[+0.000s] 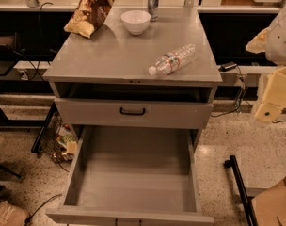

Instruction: Place water bottle into middle drawer

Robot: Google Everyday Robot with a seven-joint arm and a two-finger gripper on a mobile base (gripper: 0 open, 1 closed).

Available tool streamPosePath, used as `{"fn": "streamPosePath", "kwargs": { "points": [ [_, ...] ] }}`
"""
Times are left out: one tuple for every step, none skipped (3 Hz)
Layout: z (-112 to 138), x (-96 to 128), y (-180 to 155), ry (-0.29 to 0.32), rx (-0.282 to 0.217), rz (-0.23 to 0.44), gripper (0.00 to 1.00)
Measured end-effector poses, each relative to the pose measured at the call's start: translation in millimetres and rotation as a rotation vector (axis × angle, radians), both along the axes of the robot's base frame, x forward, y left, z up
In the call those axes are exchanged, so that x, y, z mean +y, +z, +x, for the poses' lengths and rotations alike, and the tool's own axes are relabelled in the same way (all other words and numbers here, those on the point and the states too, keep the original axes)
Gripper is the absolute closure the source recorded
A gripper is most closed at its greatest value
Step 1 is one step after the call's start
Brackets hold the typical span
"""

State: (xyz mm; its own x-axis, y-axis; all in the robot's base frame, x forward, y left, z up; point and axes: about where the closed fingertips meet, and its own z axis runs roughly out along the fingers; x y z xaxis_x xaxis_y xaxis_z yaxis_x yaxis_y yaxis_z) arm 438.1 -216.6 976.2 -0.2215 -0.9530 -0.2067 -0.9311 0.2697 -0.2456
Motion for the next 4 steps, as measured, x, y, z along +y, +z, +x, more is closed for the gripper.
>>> {"fn": "streamPosePath", "kwargs": {
  "points": [
    [0,0,0,0.000,0.000,0.000,0.00],
    [22,9,-3,0.057,-0.053,0.010,0.00],
    [90,46,-6,0.228,-0.157,0.029,0.00],
    [169,101,-14,0.428,-0.225,0.039,0.00]
  ]
}}
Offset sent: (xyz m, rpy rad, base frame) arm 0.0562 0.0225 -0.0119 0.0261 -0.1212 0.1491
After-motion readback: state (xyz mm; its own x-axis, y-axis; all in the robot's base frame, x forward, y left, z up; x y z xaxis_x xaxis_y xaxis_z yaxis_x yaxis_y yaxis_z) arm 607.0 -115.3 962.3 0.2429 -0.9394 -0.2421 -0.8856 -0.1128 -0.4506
